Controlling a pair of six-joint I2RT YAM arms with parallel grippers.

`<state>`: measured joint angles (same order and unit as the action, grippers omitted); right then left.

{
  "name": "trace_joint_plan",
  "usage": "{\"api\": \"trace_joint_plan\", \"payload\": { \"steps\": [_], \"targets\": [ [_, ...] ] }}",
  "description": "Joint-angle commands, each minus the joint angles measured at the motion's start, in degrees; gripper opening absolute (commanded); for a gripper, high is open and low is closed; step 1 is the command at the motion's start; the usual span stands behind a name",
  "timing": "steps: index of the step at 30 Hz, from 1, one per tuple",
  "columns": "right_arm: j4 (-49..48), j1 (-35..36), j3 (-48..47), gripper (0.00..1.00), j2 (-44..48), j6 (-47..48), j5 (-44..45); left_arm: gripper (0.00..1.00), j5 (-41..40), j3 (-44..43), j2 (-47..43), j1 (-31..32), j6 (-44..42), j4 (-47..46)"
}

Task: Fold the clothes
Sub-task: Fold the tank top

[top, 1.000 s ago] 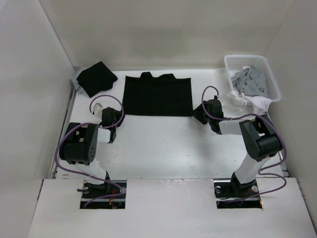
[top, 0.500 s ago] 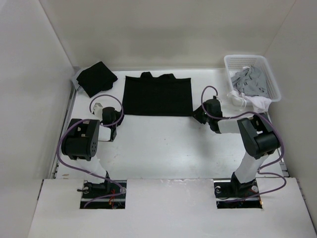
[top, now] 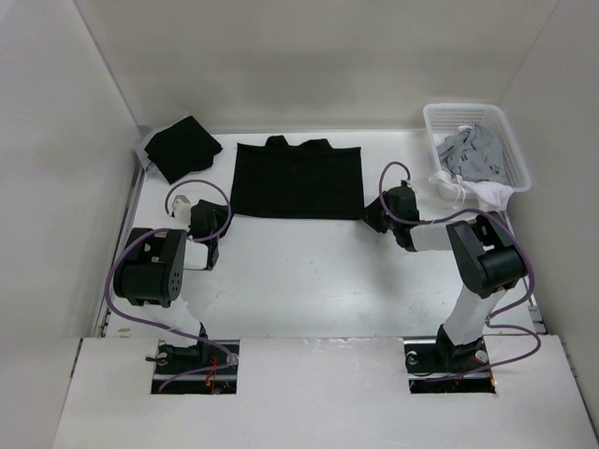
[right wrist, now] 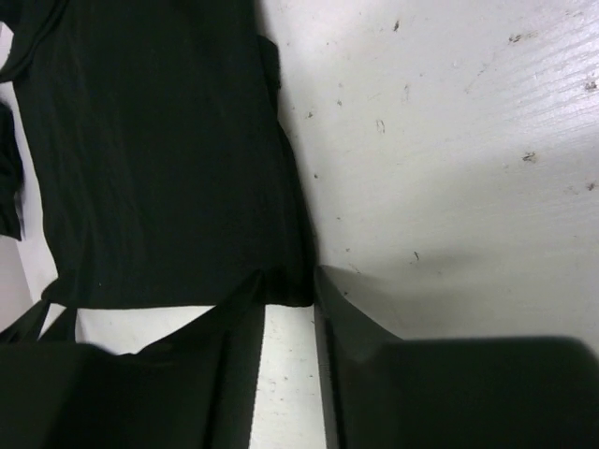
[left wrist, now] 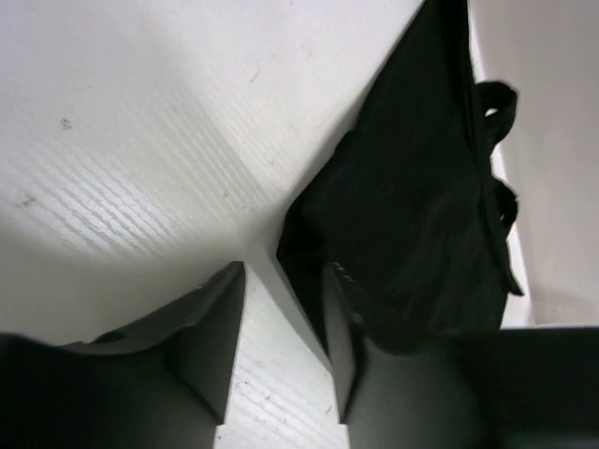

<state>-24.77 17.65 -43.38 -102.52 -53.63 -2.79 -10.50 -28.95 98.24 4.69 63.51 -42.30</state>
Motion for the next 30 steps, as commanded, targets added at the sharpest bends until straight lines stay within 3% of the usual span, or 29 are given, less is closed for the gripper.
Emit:
{"api": "trace_joint_plan", "payload": {
  "steps": [1,11,17,24,30],
  "targets": [
    [-1.3,0.0,-1.0,0.33,-0.7,0.2,0.0,0.41,-1.2,2.7,-1.6,-1.4,-0.1,-0.8],
    [-1.4,-0.1,-1.1,0.31,-1.0,0.5,0.0,0.41,0.9,0.7,2.2,-1.0,0.7,-3.7],
    [-1.5,-0.3,-1.1,0.25,-1.0,0.3,0.3,0.24,3.6,0.0,4.2,-1.3,1.1,-4.8],
    [-3.3,0.1,-0.2,0.09,1.5,0.9,0.7,0.08,4.4,-1.2,5.1,-1.8,1.1,-4.9],
    [-3.3,0.1,0.4,0.03,3.9,1.7,0.9,0.00,3.6,-0.4,1.0,-1.9,1.0,-5.9]
  ]
}}
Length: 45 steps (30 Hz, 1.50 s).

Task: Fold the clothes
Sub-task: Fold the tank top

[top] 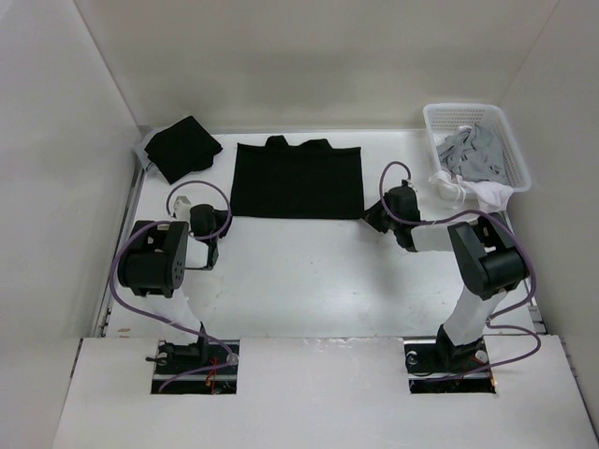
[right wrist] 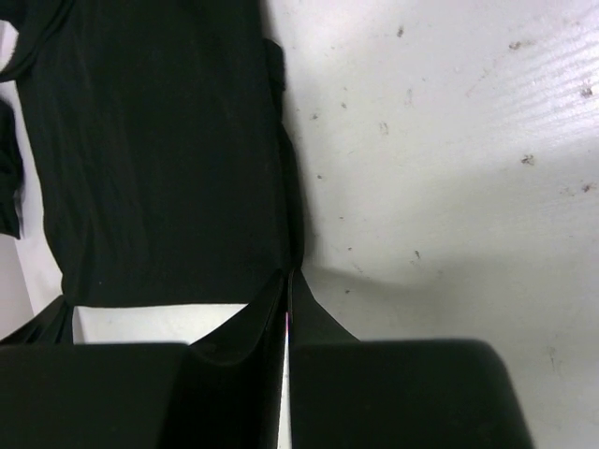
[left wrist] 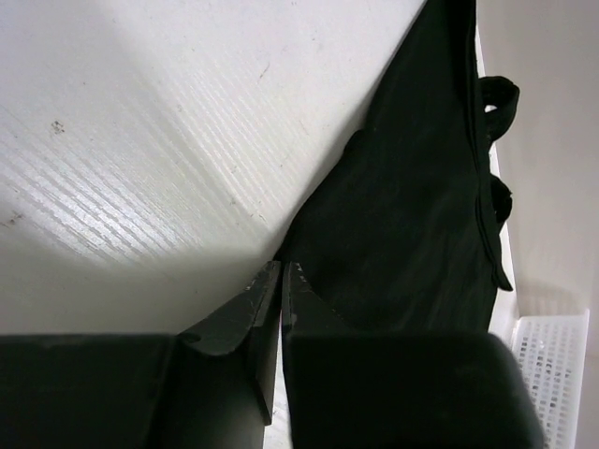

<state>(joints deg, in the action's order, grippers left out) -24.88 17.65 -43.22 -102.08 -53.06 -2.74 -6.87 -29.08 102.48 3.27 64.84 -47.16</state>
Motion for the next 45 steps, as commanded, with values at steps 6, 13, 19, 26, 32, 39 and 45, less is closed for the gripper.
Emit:
{"api": "trace_joint_plan", "payload": {
  "steps": [6,13,19,26,32,39,45],
  "targets": [
    [-1.2,0.7,3.0,0.02,13.8,2.7,2.2,0.00,-1.5,3.6,-21.1,0.1,-2.3,4.4],
    [15.2,5.5,5.3,0.02,41.3,10.5,8.2,0.00,-3.9,3.9,-55.4,1.3,-8.5,25.2],
    [39.0,18.1,-0.1,0.02,67.2,13.5,17.6,0.00,-3.6,-7.5,-79.9,4.9,-12.0,48.8],
    [53.6,42.4,-10.2,0.02,76.7,11.0,35.3,0.00,-3.6,-15.2,-88.1,5.9,-14.4,62.4],
    [50.3,40.7,-8.6,0.03,66.5,13.7,36.3,0.00,-3.7,-5.3,-83.4,6.2,-11.1,59.2],
    [26.8,5.3,1.2,0.03,46.1,11.6,2.0,0.00,-5.2,2.7,-60.1,6.8,-8.0,39.2],
    [19.5,-1.1,-10.5,0.02,20.6,11.1,-3.9,0.00,-9.0,-7.9,-29.3,8.0,-9.1,23.1]
  ]
}}
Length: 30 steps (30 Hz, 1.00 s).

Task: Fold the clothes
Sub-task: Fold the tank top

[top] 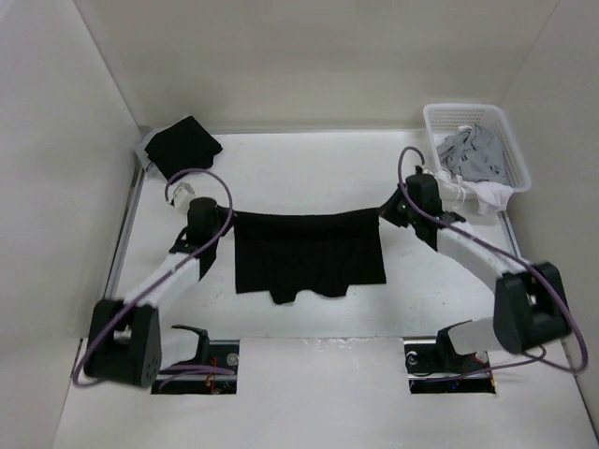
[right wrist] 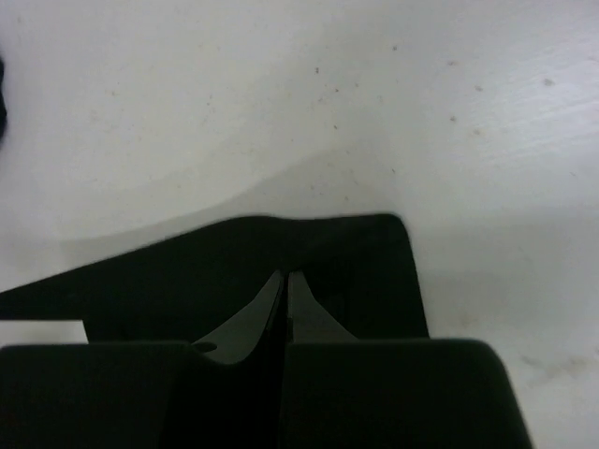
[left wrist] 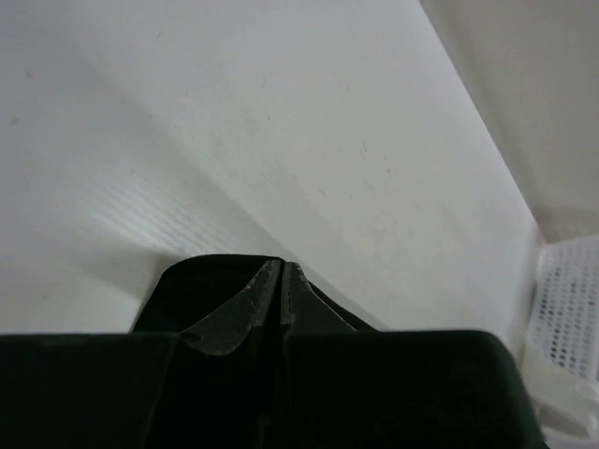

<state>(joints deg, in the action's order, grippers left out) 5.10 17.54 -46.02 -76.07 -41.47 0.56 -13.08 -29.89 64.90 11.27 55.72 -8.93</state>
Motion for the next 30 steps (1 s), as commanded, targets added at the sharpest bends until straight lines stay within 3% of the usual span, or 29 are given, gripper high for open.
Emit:
{"api": "trace_joint_plan", "payload": {
  "steps": [1,5,9,22,30],
  "targets": [
    [-10.7,-1.9,-10.3,0.02,-8.3,-0.3,-7.6,0.00,-2.5,-9.8,12.5,-0.1,0.3,-16.0],
    [-9.2,-4.0,-19.2,0.02,-15.2,-0.4,-8.7,0.00,-0.5,-19.0,23.5,-0.6,0.6,-17.3],
    [-7.4,-4.8,-20.9,0.02,-14.6,0.6,-8.7,0.00,0.2,-19.2,22.1,-1.1,1.0,-17.1],
    [-14.4,-6.8,6.7,0.02,5.2,-3.8,-7.7,0.00,4.5,5.7,-4.0,-5.4,4.7,-17.4],
    [-15.1,-7.0,20.6,0.02,13.7,-6.2,-6.7,0.00,9.5,17.0,-23.3,-5.9,4.7,-7.2]
  ]
}}
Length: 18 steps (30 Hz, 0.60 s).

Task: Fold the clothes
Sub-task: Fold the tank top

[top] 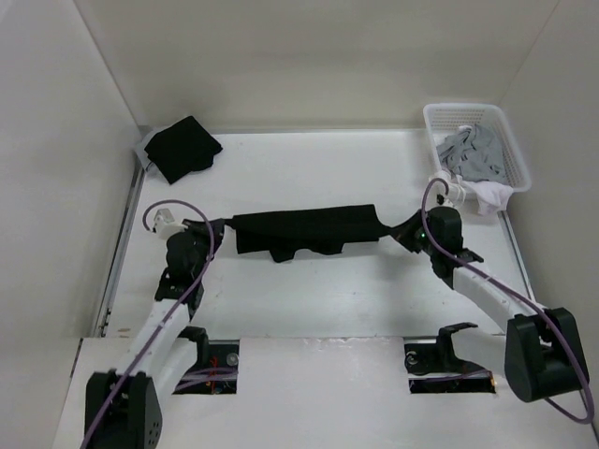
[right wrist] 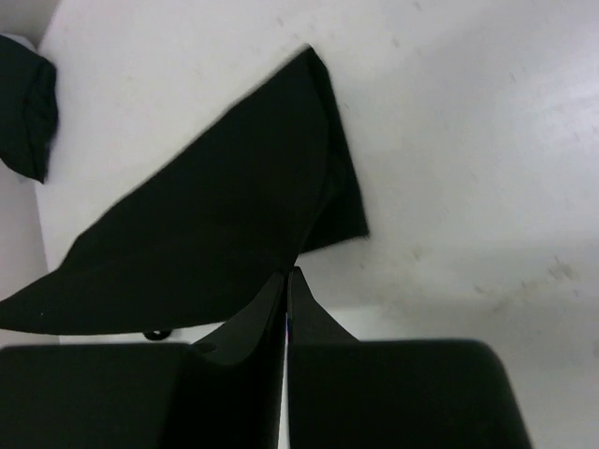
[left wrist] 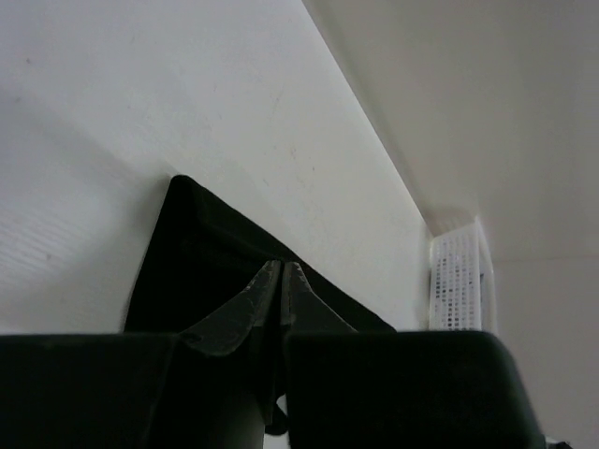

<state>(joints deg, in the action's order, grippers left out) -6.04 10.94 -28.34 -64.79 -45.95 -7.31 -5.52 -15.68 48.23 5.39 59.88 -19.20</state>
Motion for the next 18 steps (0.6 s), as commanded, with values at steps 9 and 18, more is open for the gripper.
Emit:
{"api": "trace_joint_plan", "payload": {
  "steps": [9,18],
  "targets": [
    [-2.7,-0.4,10.3,0.14,7.9,-3.8,2.3,0.11,1.0,12.2,-32.5,2.0,2.8,27.6],
    [-3.4,-1.3,7.2,0.52,5.5,-2.7,4.5,0.24,-2.1,8.7,-29.6,1.3,4.0,23.6]
  ]
}}
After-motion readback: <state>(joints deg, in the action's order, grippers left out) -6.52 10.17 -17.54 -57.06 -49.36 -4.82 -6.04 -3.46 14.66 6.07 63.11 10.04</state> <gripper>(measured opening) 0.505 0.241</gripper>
